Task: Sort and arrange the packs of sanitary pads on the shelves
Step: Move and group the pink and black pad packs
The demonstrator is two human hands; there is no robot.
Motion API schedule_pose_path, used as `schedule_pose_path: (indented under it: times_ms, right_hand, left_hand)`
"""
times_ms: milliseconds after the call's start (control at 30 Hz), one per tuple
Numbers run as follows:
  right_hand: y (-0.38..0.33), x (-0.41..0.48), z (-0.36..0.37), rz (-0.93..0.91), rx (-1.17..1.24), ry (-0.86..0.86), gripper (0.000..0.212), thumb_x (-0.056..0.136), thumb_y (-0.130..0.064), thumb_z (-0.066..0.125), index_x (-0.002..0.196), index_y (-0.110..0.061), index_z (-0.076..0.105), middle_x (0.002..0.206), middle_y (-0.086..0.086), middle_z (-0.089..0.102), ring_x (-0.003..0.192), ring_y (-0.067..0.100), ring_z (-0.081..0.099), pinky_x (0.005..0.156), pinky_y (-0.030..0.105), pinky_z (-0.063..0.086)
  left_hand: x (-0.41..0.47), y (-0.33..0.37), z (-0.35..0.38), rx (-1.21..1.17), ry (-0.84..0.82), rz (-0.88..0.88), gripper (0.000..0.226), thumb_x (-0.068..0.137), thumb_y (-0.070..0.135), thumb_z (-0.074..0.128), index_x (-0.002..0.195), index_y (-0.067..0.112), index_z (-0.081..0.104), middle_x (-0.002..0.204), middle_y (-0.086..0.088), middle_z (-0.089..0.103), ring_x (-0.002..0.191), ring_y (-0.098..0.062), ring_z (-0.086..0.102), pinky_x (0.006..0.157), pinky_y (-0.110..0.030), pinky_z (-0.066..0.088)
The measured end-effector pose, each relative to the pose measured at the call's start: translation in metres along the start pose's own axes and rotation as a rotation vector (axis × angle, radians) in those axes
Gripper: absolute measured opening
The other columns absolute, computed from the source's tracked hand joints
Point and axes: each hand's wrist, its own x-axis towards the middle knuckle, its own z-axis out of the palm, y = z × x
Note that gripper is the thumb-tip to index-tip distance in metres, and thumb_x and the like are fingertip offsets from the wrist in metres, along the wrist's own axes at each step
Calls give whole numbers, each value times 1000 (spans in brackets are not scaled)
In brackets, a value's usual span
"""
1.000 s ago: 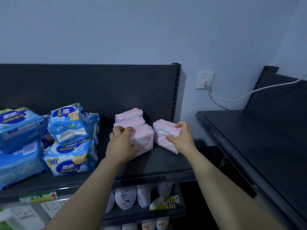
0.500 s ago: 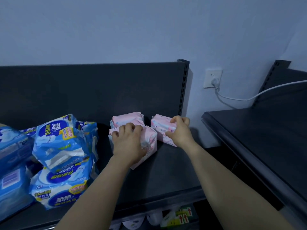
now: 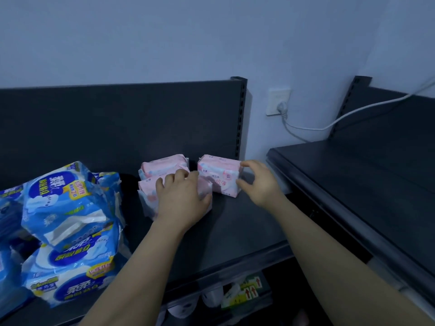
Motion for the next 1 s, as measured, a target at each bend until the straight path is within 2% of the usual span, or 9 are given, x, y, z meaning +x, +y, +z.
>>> schedule_pose_path:
  times_ms: [67, 133, 200, 400, 533, 700, 900, 1000]
  right_hand:
    - [6, -15, -12, -22, -56, 28, 45, 78, -27, 67, 118, -6, 62, 115, 12, 63, 107, 33, 57, 94, 43, 44]
    - [10, -32, -29, 15, -149, 37, 47, 81, -26, 70, 123, -7, 60, 120, 13, 63, 112, 32, 57, 96, 47, 45]
    - [20, -53, -44, 73, -219, 50, 48, 85, -26, 70, 129, -12, 57, 126, 10, 60, 119, 29, 53, 101, 48, 41]
    - [47, -138, -105, 250, -428, 107, 48, 91, -34, 61, 136, -23, 50, 136, -3, 52, 129, 17, 44, 115, 48, 24]
    - [54, -211, -157, 349, -537, 172, 42, 93, -34, 59, 133, -21, 53, 128, -4, 57, 124, 19, 47, 111, 49, 27]
    - [50, -322, -229, 572, -639, 254, 49, 95, -34, 54, 141, -25, 43, 142, -5, 46, 140, 17, 28, 120, 42, 7]
    - [27, -479, -309, 827, -755, 357, 48, 91, -35, 58, 137, -27, 48, 138, -4, 50, 138, 20, 32, 118, 41, 10]
    - [7, -562, -342, 952, -805, 414, 48, 91, -35, 58, 137, -25, 48, 137, -4, 51, 136, 19, 35, 117, 41, 11]
  left_hand:
    - [-2, 16, -1, -10, 37, 67, 55, 87, 53, 51, 135, 27, 48, 136, 0, 50, 124, -27, 44, 108, -44, 23]
    - [-5, 34, 0, -43, 69, 150, 49, 85, 51, 55, 127, 26, 54, 129, 1, 56, 120, -27, 47, 105, -44, 26]
    - [-9, 55, 3, -92, 71, 220, 46, 85, 49, 56, 125, 25, 55, 126, 1, 58, 118, -28, 49, 105, -44, 28]
    - [-42, 130, 13, -241, 11, 428, 52, 92, 49, 52, 137, 23, 48, 134, -1, 53, 122, -28, 47, 102, -40, 31]
    - [-84, 194, 12, -308, -32, 599, 49, 90, 49, 55, 131, 22, 53, 126, -2, 59, 114, -27, 53, 96, -40, 39]
    - [-158, 278, -3, -444, -74, 813, 47, 88, 41, 63, 127, 16, 58, 121, -7, 62, 108, -30, 57, 91, -42, 40]
    - [-286, 376, -35, -556, -141, 1063, 47, 91, 46, 55, 131, 21, 52, 124, -2, 58, 110, -28, 53, 90, -39, 40]
    - [-360, 418, -52, -595, -191, 1197, 46, 86, 42, 63, 125, 16, 59, 114, -5, 63, 99, -32, 59, 82, -40, 44]
